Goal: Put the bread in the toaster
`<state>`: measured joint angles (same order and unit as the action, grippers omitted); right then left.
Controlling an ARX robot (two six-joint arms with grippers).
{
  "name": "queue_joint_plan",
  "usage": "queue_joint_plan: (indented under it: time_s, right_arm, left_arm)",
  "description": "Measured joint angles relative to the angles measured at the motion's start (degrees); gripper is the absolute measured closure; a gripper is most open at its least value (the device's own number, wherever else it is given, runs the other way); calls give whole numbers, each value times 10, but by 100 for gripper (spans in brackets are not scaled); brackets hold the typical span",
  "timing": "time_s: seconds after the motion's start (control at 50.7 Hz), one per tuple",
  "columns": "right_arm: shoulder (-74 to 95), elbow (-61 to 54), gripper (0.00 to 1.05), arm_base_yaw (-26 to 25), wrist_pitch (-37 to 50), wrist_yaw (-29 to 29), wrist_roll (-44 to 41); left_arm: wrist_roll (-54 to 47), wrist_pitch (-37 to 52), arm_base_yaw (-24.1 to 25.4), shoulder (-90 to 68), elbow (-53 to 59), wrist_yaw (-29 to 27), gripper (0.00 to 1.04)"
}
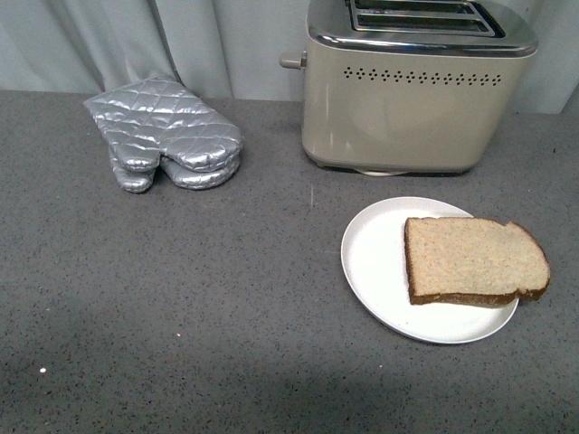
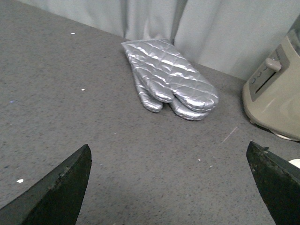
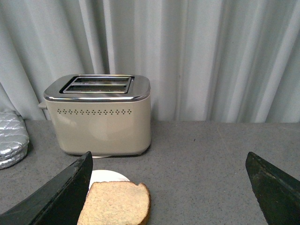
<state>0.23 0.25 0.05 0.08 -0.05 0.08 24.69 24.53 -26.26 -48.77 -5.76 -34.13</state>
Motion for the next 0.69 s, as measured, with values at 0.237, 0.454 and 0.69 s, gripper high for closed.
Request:
queue_joint_plan:
  time_s: [0.237, 0.454, 0.69]
  right_arm:
    - [0, 0, 10, 0, 0, 0, 0]
    - [0, 0, 10, 0, 0, 0, 0]
    - [0, 0, 10, 0, 0, 0, 0]
  left_arm:
    - [8, -252, 70, 265, 12, 11, 7]
    - [-205, -188, 158, 418, 47, 236, 50]
    - [-235, -245, 258, 485, 47, 332, 92]
